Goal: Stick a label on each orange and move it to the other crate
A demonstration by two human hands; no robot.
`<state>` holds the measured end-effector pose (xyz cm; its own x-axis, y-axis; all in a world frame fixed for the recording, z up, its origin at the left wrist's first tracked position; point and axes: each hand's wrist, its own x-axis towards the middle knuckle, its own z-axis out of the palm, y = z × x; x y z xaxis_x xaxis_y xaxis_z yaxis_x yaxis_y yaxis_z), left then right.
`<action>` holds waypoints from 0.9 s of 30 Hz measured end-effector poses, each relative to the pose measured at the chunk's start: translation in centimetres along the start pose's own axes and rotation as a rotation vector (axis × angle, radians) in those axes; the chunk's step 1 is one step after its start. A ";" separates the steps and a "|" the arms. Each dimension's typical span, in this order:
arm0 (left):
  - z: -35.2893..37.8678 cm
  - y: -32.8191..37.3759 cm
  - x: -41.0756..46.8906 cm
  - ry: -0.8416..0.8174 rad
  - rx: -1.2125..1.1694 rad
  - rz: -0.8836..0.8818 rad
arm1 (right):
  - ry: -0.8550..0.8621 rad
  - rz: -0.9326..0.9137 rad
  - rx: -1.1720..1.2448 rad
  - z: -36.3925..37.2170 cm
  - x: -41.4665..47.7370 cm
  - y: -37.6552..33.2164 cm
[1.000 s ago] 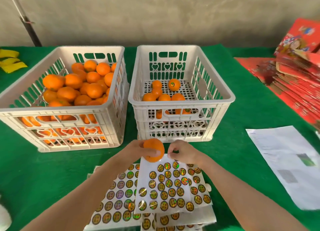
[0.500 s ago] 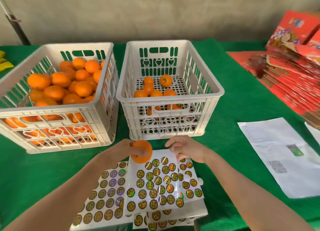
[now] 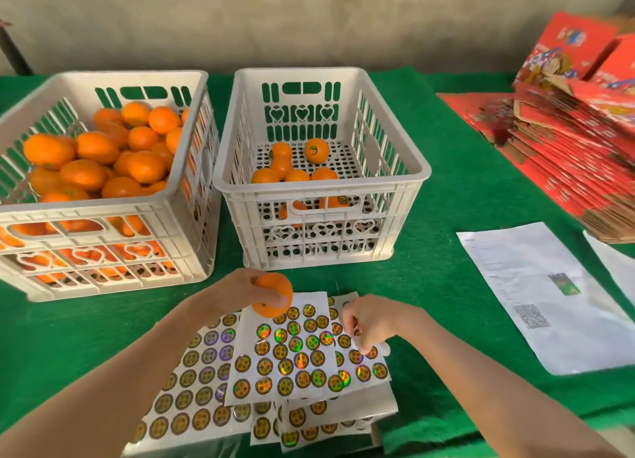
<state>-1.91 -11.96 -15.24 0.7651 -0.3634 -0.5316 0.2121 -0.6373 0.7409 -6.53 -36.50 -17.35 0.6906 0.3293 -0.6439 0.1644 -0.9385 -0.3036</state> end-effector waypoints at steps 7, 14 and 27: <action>1.5 1.2 -0.7 0.052 -0.191 0.087 | 0.042 0.017 -0.024 0.7 -0.1 -0.6; 2.9 1.4 -1.7 -0.056 -0.417 0.066 | 0.088 -0.033 0.086 -0.6 -1.3 -0.6; 3.0 1.5 -3.3 -0.360 -1.159 0.057 | 1.054 -0.537 0.174 0.2 -2.5 -4.2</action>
<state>-5.92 -13.76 -13.62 0.6174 -0.6563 -0.4337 0.7425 0.3042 0.5968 -9.09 -33.36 -14.66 0.8141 0.3516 0.4623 0.5670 -0.6535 -0.5015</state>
